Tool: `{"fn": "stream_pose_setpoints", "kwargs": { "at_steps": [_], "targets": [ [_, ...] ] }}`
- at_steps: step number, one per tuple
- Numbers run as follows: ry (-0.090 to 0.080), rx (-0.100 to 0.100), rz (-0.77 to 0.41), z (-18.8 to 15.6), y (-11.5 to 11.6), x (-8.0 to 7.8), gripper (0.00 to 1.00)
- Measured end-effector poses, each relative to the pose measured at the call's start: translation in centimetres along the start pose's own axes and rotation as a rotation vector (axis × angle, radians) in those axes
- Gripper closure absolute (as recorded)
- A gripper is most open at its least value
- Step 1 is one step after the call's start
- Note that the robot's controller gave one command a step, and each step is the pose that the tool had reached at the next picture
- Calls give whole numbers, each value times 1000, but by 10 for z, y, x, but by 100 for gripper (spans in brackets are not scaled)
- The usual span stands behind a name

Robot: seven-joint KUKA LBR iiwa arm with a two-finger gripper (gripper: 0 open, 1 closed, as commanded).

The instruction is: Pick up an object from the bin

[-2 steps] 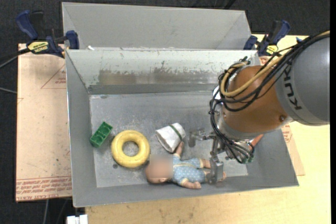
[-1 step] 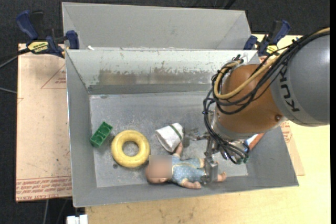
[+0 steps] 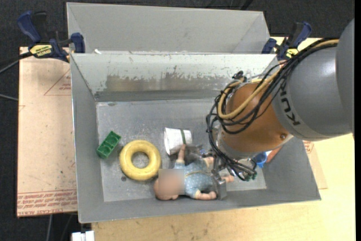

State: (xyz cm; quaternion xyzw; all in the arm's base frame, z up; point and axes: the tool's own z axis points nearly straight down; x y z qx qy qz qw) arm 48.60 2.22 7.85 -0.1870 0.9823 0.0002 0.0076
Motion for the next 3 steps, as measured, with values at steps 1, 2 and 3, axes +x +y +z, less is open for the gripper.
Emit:
{"fn": "stream_pose_setpoints", "kwargs": {
  "at_steps": [1,2,3],
  "targets": [
    [0,-3,-55,21,-1,2,100],
    [3,-4,-61,20,-1,4,100],
    [6,-4,-63,18,0,5,100]
  ]
}}
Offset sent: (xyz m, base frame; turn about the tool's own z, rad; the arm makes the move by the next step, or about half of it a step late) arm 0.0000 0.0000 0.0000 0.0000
